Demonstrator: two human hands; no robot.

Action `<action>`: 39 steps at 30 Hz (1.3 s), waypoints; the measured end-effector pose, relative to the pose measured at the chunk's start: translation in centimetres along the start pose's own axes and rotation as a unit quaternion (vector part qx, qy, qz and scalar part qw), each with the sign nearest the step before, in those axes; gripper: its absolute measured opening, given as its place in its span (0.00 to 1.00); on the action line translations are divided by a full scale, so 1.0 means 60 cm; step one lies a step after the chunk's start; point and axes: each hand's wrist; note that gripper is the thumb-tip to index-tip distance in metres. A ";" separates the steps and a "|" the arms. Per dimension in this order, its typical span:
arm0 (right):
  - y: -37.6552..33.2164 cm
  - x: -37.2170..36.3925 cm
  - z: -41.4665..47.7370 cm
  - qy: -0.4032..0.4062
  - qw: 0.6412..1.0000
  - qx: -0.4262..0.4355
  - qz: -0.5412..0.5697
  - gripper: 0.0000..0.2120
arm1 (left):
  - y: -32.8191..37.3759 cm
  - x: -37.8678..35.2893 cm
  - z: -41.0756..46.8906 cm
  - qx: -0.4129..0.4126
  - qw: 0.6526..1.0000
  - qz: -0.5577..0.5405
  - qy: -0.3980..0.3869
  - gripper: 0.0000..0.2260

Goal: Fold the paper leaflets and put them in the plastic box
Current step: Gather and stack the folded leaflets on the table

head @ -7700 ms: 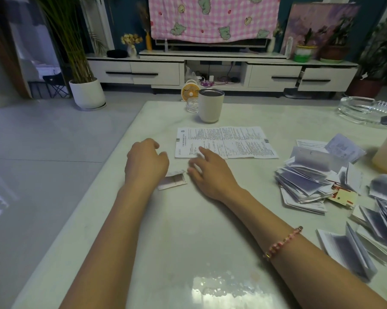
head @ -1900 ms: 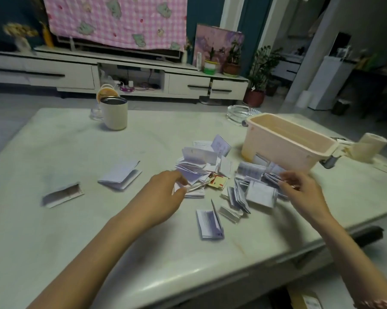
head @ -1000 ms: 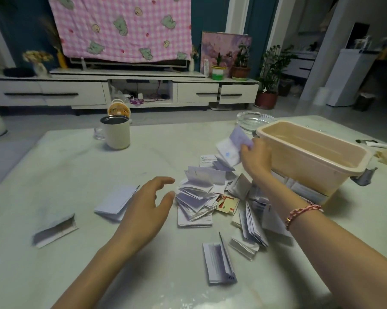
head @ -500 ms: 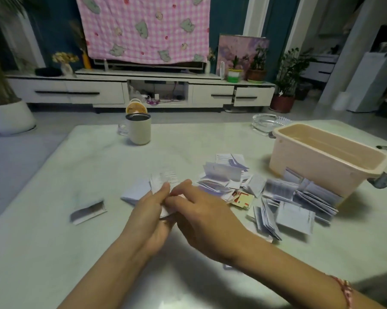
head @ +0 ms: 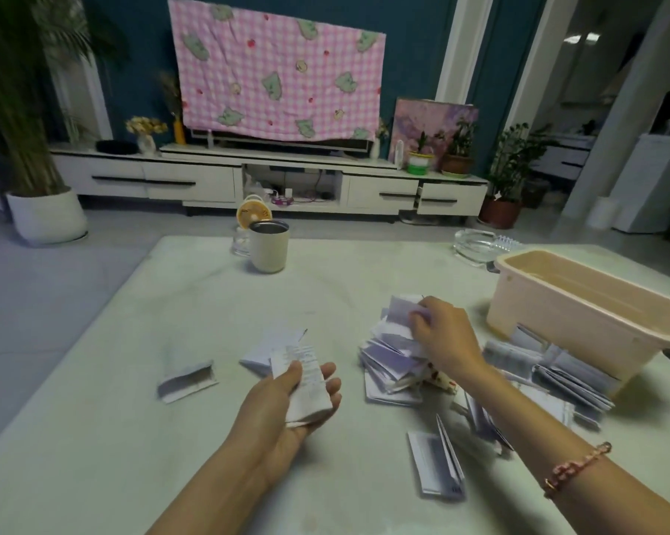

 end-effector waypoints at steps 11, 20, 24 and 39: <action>-0.211 -0.025 -0.076 0.034 0.956 0.008 0.291 0.05 | 0.007 0.005 0.007 -0.024 0.995 -0.090 0.025 0.12; -0.272 -0.085 -0.135 -0.159 0.925 0.199 0.280 0.16 | 0.043 0.066 -0.016 -0.084 0.986 -0.069 0.124 0.12; -0.258 -0.110 -0.076 -0.101 0.924 -0.044 0.366 0.09 | 0.079 0.101 -0.038 -0.128 0.982 -0.042 0.130 0.10; -0.241 -0.197 0.008 -0.150 0.942 -0.229 0.192 0.12 | 0.102 0.148 -0.062 -0.134 0.972 0.039 0.188 0.06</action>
Point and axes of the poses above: each hand's wrist, its own z-axis towards the middle knuckle, its own x-axis out of the back of the hand, y = z × x, and after that the axes turned 11 degrees about x, right-handed
